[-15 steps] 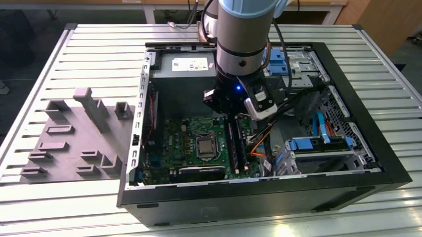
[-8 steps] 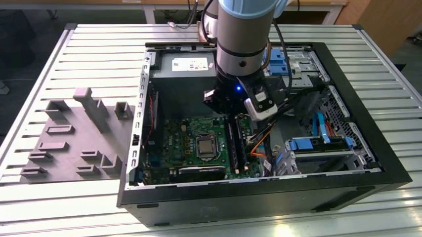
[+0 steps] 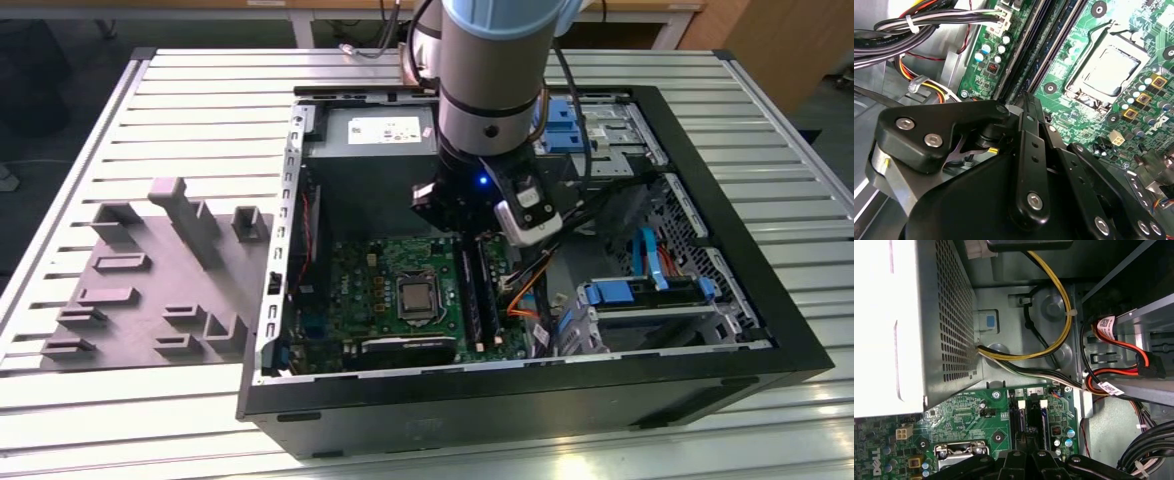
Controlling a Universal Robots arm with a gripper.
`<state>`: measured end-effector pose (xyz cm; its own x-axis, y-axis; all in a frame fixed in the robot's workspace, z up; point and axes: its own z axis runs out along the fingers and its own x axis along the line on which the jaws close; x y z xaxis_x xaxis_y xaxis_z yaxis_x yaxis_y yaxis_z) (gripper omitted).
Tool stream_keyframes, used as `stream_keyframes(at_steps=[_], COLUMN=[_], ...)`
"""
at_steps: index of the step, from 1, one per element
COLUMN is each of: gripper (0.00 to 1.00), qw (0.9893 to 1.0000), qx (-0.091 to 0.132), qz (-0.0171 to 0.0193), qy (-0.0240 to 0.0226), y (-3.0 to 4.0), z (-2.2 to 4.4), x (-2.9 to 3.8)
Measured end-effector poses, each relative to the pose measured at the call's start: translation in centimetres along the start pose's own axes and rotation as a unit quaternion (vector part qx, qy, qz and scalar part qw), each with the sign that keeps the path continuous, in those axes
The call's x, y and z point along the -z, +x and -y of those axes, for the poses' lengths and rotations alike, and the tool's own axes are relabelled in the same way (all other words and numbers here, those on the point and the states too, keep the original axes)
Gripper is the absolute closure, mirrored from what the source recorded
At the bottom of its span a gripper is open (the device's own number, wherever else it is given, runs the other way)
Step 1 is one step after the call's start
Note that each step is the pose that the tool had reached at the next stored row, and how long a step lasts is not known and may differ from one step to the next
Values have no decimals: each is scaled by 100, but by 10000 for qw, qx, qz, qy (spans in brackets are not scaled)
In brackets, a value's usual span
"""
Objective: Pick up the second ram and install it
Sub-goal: 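Press down the second ram until it locks into place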
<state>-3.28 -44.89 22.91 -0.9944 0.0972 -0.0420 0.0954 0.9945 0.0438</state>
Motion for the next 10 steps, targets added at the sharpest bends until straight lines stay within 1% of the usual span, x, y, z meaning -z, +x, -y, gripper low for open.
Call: stream_keyframes(at_steps=[10], gripper=[89], qw=[10000], qx=[0], qz=[0], qy=[0], y=[-2], z=[20], x=[1])
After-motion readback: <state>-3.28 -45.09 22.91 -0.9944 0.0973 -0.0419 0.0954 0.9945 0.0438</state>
